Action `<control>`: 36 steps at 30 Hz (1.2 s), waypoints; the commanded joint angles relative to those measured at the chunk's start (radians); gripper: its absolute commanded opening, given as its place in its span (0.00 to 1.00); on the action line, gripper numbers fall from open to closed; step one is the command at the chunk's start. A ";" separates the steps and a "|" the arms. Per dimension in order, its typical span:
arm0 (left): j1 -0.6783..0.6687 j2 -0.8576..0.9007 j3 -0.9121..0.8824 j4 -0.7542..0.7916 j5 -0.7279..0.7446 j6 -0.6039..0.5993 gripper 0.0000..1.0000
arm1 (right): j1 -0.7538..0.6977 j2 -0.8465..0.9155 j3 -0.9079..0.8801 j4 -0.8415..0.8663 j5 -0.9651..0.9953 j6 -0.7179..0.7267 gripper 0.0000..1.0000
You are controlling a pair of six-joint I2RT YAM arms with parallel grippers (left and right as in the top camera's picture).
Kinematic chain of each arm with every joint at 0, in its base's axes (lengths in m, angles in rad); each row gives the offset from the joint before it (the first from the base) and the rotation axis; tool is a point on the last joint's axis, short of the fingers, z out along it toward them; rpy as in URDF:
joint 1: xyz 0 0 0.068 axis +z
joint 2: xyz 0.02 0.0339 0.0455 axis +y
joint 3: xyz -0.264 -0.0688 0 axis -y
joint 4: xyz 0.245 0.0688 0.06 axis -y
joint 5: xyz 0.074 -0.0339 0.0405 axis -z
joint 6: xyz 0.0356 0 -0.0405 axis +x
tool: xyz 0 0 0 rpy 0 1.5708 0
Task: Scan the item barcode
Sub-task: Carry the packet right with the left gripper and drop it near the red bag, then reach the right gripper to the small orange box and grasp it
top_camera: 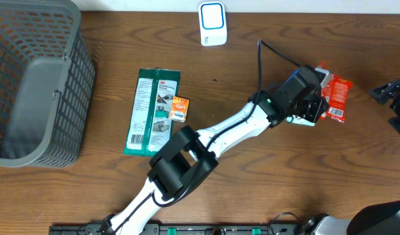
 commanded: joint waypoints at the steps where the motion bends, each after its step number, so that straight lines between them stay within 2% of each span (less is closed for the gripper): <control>1: 0.012 -0.006 0.010 0.026 -0.012 0.005 0.68 | -0.002 -0.006 0.011 0.002 0.010 -0.019 0.99; 2: 0.014 -0.008 0.010 0.039 -0.012 0.003 0.74 | -0.002 -0.006 0.011 0.002 0.010 -0.019 0.99; 3: 0.015 -0.012 0.011 0.043 -0.011 0.003 0.75 | -0.003 -0.006 0.011 0.002 0.010 -0.019 0.99; 7: 0.021 -0.075 0.012 0.021 -0.004 -0.001 0.75 | -0.003 -0.006 0.011 0.010 0.009 -0.019 0.99; 9: 0.035 -0.134 0.012 -0.035 -0.005 0.000 0.71 | -0.003 -0.006 0.011 0.010 0.009 -0.019 0.99; 14: 0.130 -0.329 0.012 -0.324 -0.005 0.009 0.66 | 0.010 -0.006 0.011 -0.014 -0.085 -0.063 0.96; 15: 0.172 -0.392 0.012 -0.415 -0.005 0.043 0.65 | 0.032 -0.007 0.011 -0.018 -0.137 -0.111 0.92; 18: 0.260 -0.507 0.012 -0.595 -0.045 0.120 0.66 | 0.103 -0.007 0.011 -0.025 -0.175 -0.144 0.88; 19: 0.323 -0.574 0.011 -0.729 -0.133 0.147 0.66 | 0.181 -0.006 0.011 -0.032 -0.171 -0.169 0.88; 21: 0.393 -0.637 0.011 -0.878 -0.225 0.167 0.69 | 0.304 -0.006 0.011 -0.026 -0.161 -0.180 0.90; 24: 0.470 -0.687 0.011 -1.035 -0.354 0.184 0.74 | 0.477 -0.006 0.011 0.003 -0.131 -0.179 0.93; 27: 0.563 -0.712 0.011 -1.215 -0.541 0.184 0.74 | 0.713 0.000 0.011 0.073 -0.021 -0.098 0.94; 29: 0.604 -0.707 0.009 -1.273 -0.593 0.174 0.74 | 0.856 0.012 0.011 0.124 0.085 -0.013 0.94; 33: 0.683 -0.694 -0.035 -1.308 -0.597 0.172 0.71 | 1.077 0.050 0.011 0.195 0.278 0.136 0.95; 36: 0.731 -0.686 -0.099 -1.285 -0.595 0.172 0.55 | 1.219 0.114 0.011 0.253 0.349 0.221 0.96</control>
